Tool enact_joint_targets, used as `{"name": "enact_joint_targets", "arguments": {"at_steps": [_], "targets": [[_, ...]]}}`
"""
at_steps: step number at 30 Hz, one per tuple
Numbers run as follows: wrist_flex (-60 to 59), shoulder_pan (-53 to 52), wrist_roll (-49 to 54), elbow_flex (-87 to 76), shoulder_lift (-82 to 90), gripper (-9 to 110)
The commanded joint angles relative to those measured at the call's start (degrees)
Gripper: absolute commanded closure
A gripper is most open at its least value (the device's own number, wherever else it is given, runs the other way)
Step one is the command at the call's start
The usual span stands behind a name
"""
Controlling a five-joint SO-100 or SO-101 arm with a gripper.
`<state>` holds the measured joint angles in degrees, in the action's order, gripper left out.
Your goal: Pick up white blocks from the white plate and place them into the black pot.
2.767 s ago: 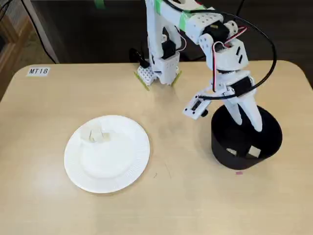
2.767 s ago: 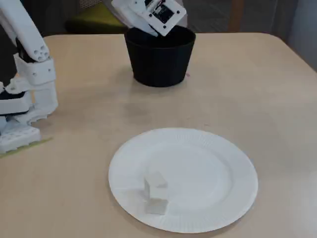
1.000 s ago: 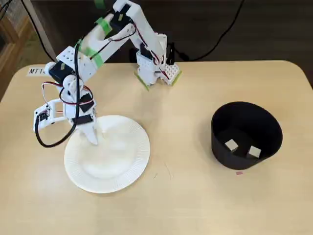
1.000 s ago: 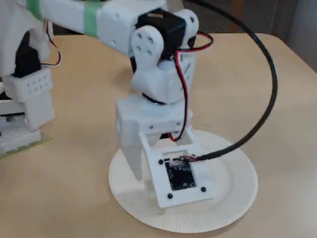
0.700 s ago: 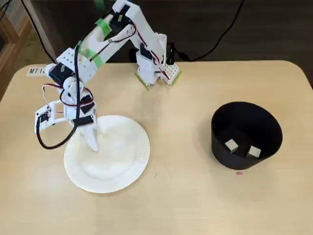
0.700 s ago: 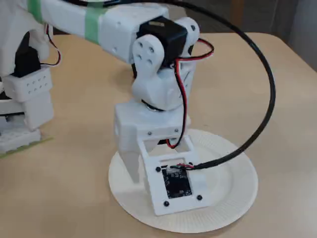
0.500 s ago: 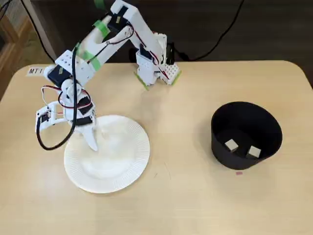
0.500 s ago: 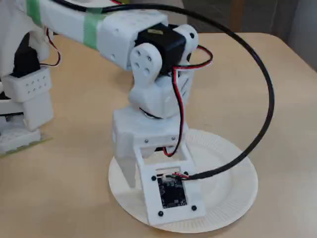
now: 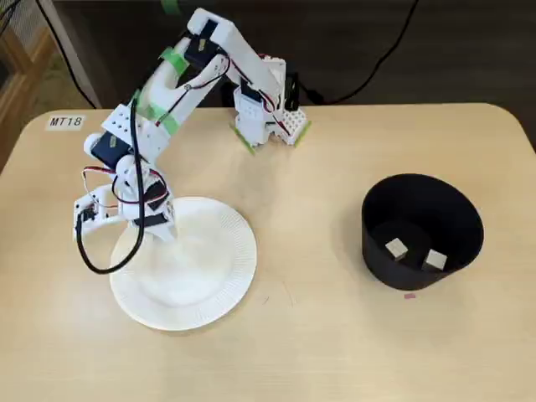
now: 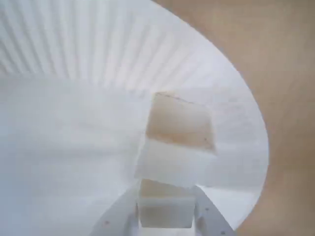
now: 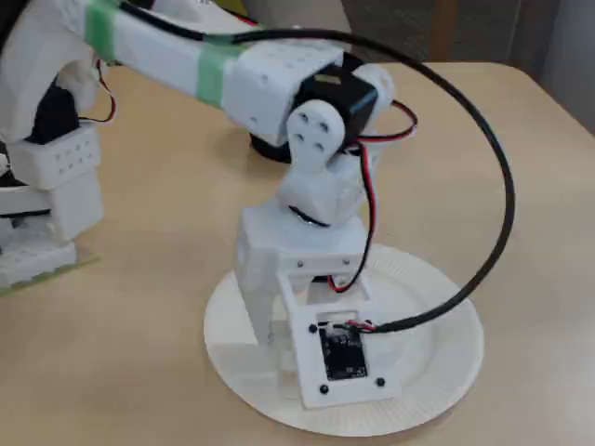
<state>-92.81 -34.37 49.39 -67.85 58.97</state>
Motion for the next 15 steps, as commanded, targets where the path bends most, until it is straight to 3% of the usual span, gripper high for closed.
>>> {"name": "enact_joint_targets", "arguments": {"at_steps": [1, 9, 15], "targets": [[-0.35, 1.49, -0.62, 1.85, -0.18, 104], [-0.35, 1.93, -6.50, 5.80, 2.55, 104], [4.75, 9.84, -36.30, 8.61, 17.67, 104]]}}
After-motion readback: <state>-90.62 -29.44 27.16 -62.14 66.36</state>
